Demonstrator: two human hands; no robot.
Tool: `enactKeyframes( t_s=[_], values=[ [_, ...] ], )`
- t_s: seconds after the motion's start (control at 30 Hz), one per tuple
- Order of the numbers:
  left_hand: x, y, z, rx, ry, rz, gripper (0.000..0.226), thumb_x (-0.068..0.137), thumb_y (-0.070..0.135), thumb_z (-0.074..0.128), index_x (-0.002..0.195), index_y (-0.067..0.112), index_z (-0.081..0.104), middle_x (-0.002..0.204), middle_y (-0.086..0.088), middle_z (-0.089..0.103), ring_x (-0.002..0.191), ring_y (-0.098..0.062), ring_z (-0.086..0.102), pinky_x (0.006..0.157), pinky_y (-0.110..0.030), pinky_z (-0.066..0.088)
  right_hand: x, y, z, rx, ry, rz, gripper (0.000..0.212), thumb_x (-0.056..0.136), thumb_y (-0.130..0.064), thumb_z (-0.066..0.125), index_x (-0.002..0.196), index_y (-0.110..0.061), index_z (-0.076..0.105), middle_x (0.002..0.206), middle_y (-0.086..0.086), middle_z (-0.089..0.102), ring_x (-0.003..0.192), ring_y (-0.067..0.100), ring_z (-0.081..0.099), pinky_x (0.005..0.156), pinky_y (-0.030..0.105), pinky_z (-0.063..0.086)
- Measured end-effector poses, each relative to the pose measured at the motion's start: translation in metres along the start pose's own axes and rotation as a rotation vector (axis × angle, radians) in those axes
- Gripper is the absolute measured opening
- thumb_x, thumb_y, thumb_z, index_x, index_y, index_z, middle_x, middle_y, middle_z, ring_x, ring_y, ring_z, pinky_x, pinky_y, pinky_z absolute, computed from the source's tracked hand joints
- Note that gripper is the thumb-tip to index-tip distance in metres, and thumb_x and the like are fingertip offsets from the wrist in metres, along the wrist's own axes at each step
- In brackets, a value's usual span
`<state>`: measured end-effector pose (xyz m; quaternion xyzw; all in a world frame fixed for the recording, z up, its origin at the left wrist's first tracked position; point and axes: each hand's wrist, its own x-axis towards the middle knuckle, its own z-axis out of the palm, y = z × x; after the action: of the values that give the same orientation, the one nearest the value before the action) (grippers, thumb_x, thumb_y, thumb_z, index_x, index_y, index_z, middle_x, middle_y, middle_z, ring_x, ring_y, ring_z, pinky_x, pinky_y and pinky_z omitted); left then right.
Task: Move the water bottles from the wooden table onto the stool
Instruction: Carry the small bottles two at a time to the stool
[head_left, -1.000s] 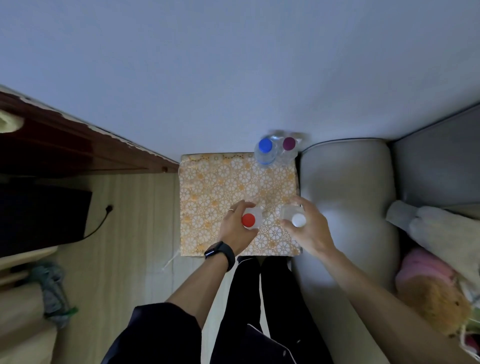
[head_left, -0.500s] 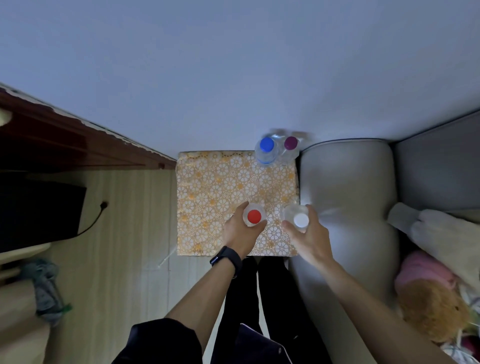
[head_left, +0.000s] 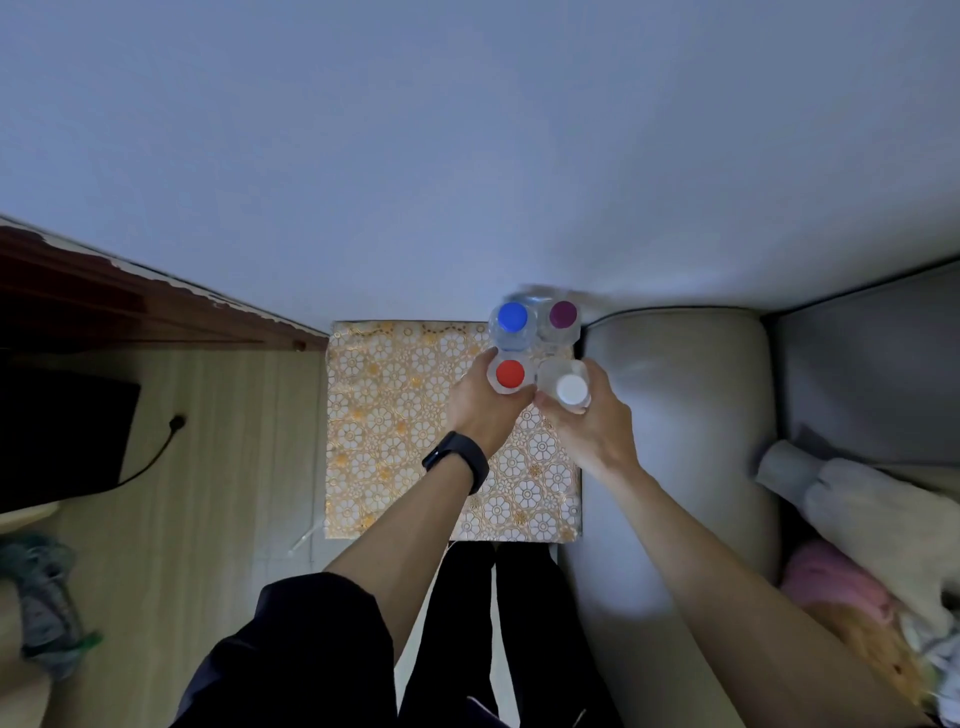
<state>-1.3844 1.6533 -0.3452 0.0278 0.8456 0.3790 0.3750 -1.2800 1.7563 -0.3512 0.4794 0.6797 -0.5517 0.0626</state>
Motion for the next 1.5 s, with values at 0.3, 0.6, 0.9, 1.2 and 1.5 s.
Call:
enactKeyframes(
  t_s=[0.3,0.6,0.9,1.2,1.5],
  values=[
    [0.016,-0.002,-0.009,0.152,-0.181,0.055,0.071,0.078,0.017,0.081,0.139,0.024,0.046,0.115,0.005,0.066,0.101,-0.018,0.064,0.086,-0.036,0.055,0.024,-0.014,-0.009,0.024,-0.108,0.047,0.065,0.086,-0.043,0.074,0.141,-0.034,0.04,0.118,-0.011,0.057,0.106,0.011,0.054,0.076,0.019,0.04],
    [0.021,-0.007,-0.001,0.071,-0.065,0.065,0.042,0.077,0.026,0.08,0.116,0.029,0.061,0.097,0.009,0.072,0.087,-0.011,0.069,0.078,-0.036,0.06,0.022,-0.013,-0.011,0.027,-0.074,0.047,0.045,0.084,-0.041,0.077,0.122,-0.039,0.053,0.1,-0.028,0.059,0.088,-0.01,0.055,0.067,0.006,0.037],
    [0.022,-0.006,-0.002,0.057,-0.078,0.062,0.048,0.078,0.021,0.08,0.12,0.024,0.057,0.099,0.009,0.069,0.09,-0.013,0.067,0.077,-0.03,0.057,0.017,-0.015,-0.007,-0.003,-0.08,0.059,0.051,0.085,-0.037,0.075,0.13,-0.035,0.051,0.105,-0.014,0.062,0.088,-0.002,0.058,0.063,0.011,0.039],
    [0.026,-0.006,-0.015,0.127,-0.132,0.071,0.066,0.077,0.023,0.084,0.134,0.021,0.05,0.109,0.007,0.065,0.094,-0.012,0.059,0.068,-0.014,0.041,0.018,-0.025,-0.011,-0.049,-0.071,0.101,0.054,0.085,-0.047,0.072,0.132,-0.031,0.051,0.11,-0.009,0.061,0.094,0.013,0.058,0.064,0.016,0.04],
    [0.018,-0.008,0.0,0.055,-0.065,0.068,0.056,0.08,0.028,0.079,0.13,0.024,0.054,0.099,0.012,0.064,0.088,-0.01,0.062,0.075,-0.025,0.053,0.009,-0.013,-0.006,-0.089,-0.053,0.095,0.047,0.086,-0.042,0.073,0.127,-0.032,0.053,0.096,-0.015,0.063,0.08,-0.006,0.058,0.058,0.011,0.039]
  ],
)
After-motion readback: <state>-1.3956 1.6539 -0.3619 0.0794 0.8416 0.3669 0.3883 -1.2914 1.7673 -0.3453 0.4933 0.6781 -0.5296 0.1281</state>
